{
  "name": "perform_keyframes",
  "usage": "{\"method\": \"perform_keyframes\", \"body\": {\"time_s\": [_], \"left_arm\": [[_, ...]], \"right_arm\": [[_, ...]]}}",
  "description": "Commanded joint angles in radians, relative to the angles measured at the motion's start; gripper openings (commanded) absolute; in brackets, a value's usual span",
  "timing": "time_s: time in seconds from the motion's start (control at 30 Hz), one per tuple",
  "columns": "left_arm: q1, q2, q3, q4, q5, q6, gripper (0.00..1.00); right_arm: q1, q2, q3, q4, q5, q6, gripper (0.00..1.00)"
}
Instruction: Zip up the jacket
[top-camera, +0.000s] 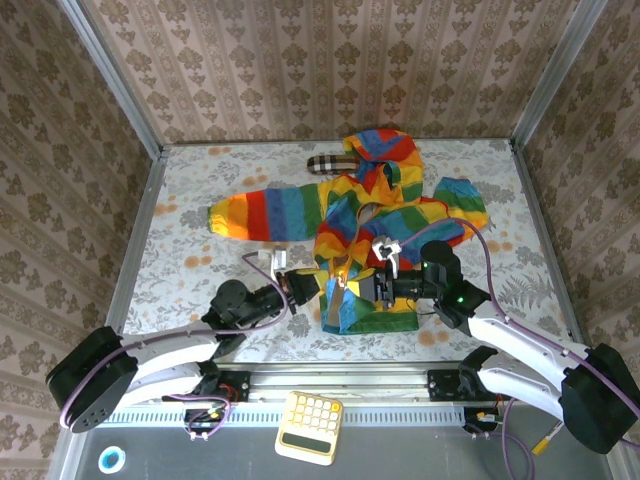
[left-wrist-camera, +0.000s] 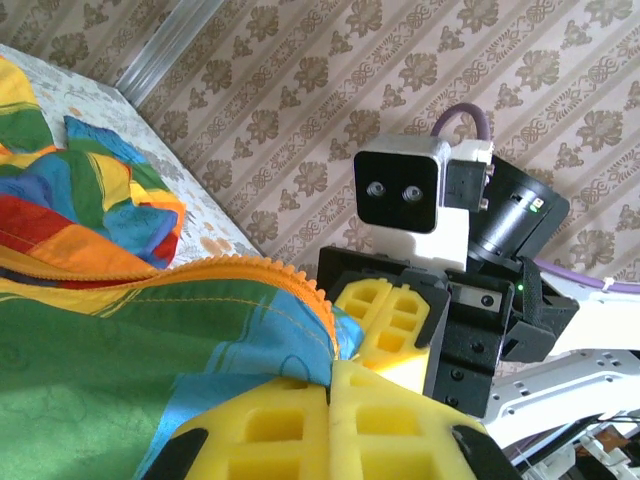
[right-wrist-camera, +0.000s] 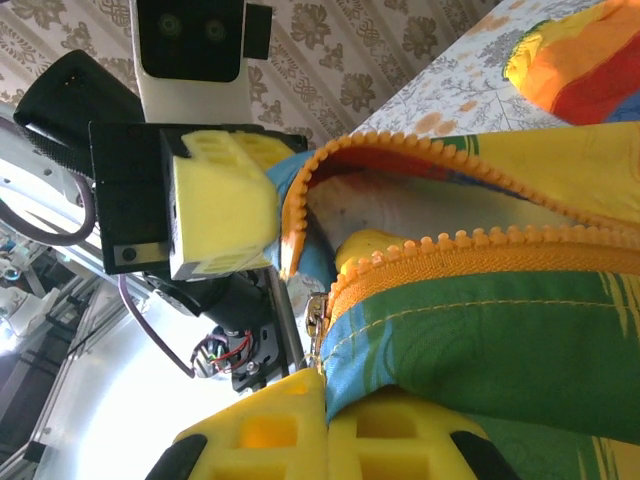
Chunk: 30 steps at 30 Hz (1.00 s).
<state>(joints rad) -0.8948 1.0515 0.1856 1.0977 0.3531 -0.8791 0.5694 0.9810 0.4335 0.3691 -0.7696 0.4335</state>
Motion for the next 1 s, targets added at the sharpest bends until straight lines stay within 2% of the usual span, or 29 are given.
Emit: {"method": "perform_keyframes", "body": {"time_s": [0.0, 0.57, 0.97], "left_arm": [[0.009, -0.013, 0.032, 0.0, 0.039, 0.017, 0.0], [0.009, 0.071, 0.049, 0.084, 0.078, -0.009, 0.0], [0.017, 0.042, 0.024, 0.076, 0.051, -0.01, 0.0]], "right_arm": [[-0.004, -0.003, 0.001, 0.047, -0.051, 0.007, 0.0], [-0.002, 0.03, 0.018, 0.077, -0.092, 0.019, 0.0], [-0.003, 0.031, 0.007, 0.082, -0.098, 0.019, 0.0]]}}
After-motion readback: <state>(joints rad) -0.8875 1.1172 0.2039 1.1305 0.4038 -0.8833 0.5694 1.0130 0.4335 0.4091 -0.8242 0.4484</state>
